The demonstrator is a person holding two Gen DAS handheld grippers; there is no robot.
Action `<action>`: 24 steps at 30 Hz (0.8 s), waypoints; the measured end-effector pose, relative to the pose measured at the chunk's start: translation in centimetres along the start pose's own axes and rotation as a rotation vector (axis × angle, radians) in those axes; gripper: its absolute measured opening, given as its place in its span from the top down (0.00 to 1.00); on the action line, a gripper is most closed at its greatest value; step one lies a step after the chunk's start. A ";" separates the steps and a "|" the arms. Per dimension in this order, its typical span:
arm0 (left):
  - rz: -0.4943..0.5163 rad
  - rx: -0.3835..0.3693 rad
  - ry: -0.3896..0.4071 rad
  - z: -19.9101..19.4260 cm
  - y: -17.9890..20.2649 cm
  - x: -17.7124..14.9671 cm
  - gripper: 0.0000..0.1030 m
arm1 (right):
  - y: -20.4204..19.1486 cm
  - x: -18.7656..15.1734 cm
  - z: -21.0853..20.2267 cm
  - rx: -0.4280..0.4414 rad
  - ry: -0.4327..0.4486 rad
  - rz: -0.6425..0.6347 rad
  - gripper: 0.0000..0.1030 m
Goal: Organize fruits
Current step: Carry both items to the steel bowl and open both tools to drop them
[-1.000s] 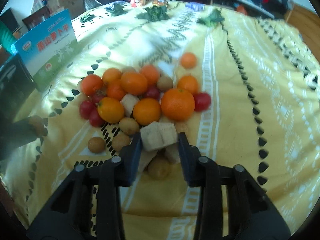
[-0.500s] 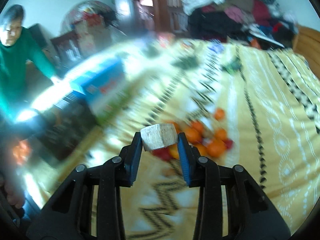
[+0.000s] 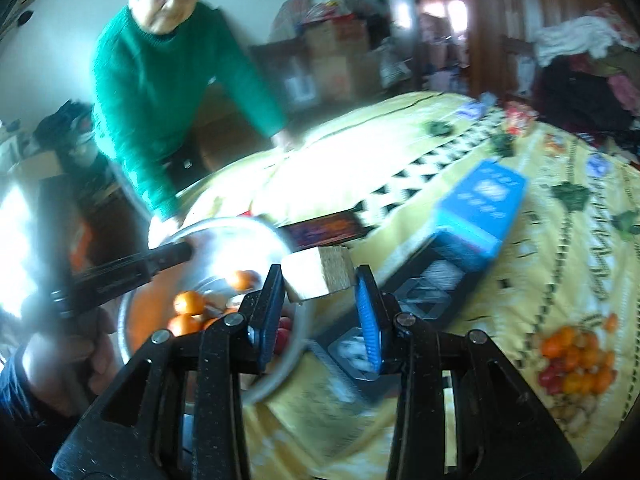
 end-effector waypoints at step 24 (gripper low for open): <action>-0.018 0.061 -0.053 1.7 -1.8 -1.8 0.57 | -4.7 -1.4 3.9 0.057 -0.075 0.004 0.59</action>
Point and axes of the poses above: each gripper's, at about its wrist camera, not at the fingertips, and z roughly the way its jaws point, y to its right, x to its top, the point moved 8 cm from there along z, roughly the way its jaws point, and after that the axes turned 14 degrees about -z, right-handed, at the moved point
